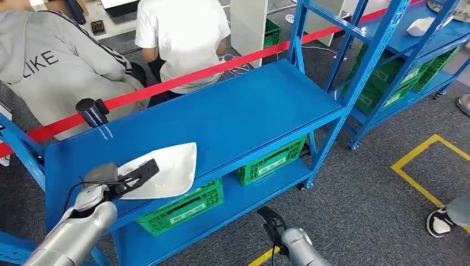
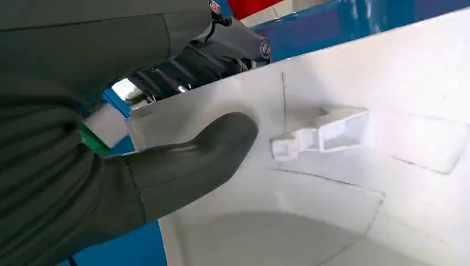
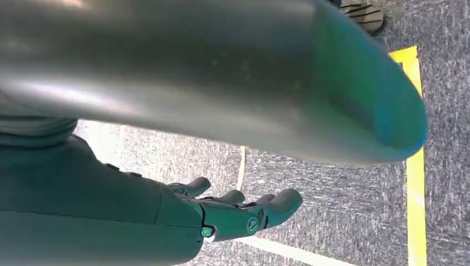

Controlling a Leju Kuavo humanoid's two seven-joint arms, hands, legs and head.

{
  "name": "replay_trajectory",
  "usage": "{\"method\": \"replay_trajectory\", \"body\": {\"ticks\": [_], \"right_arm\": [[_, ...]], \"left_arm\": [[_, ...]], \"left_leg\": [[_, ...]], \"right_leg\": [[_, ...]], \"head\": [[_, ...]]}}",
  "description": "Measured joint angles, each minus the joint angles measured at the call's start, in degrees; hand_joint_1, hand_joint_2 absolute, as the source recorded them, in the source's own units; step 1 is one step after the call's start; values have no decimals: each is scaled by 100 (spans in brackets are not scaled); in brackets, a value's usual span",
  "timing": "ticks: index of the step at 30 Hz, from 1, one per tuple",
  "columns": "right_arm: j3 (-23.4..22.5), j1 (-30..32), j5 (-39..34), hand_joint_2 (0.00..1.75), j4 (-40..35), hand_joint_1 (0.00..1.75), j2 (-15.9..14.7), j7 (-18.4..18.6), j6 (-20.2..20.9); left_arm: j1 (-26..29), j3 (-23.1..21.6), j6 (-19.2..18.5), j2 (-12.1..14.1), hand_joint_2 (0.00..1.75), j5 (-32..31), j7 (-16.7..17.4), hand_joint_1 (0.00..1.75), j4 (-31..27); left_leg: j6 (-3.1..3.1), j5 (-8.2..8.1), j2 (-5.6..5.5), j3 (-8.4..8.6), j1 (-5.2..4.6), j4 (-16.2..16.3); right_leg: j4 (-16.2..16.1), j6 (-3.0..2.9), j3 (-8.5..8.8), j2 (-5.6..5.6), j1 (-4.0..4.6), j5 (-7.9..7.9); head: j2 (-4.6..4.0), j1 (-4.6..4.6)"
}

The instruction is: Take the parts from the cabinet and place them on the table.

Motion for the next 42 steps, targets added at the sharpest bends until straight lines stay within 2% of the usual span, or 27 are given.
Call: {"method": "replay_trajectory", "body": {"ticks": [5,8,9,20,23,27,30,32,35,37,42], "right_arm": [[0,1,-28,0,0,0,2,0,-64],[-24,18,-74,0,0,0,0,0,-70],[-37,25,-96,0,0,0,0,0,-74],[-77,31,-105,0,0,0,0,0,-81],[-98,33,-127,0,0,0,0,0,-92],[-175,44,-197,0,0,0,0,0,-129],[-234,95,-258,0,0,0,0,0,-168],[-295,142,-297,0,0,0,0,0,-179],[-369,204,-356,0,0,0,0,0,-195],[-433,237,-374,0,0,0,0,0,-221],[-498,279,-404,0,0,0,0,0,-256]], "left_arm": [[49,164,668,-142,175,271,-834,175,-79],[22,315,1247,-265,175,409,-1512,175,-177],[-5,370,1354,-291,175,409,-1625,175,-208],[-65,536,1496,-415,175,459,-1800,175,-317],[-65,619,1636,-472,175,593,-2189,175,-345],[-63,761,1824,-612,175,845,-2548,175,-426],[-63,946,2017,-741,175,1215,-3053,175,-516],[-61,1118,2119,-811,175,1559,-3519,175,-623],[-11,1371,2215,-841,175,2117,-4192,175,-934],[148,1512,2212,-820,175,2452,-4394,175,-1347],[688,1561,2184,-592,175,2866,-4162,175,-2644]], "left_leg": [[0,5,-3,-14,-1,3],[-2,6,-1,-23,-2,4],[-2,6,-1,-24,-2,4],[-1,4,8,-30,-1,-1],[-1,4,6,-34,-1,0],[0,3,6,-37,-3,2],[2,2,1,-41,-3,3],[3,1,1,-44,-3,3],[4,0,3,-44,-3,2],[5,-1,3,-44,-3,-1],[4,0,4,-43,-2,-9]], "right_leg": [[0,-3,-17,-1,0,6],[0,-4,-28,4,-1,10],[0,-4,-29,4,-1,10],[0,-6,-43,14,1,7],[0,-6,-44,10,0,7],[-3,-6,-46,12,-2,8],[-6,-5,-46,7,-2,8],[-7,-5,-47,7,-2,8],[-7,-5,-48,9,-2,8],[-7,-5,-49,9,-2,7],[-7,-7,-50,8,0,4]], "head": [[0,2],[0,2],[0,2],[0,0],[0,2],[0,2],[0,2],[0,0],[0,0],[0,2],[0,2]]}}
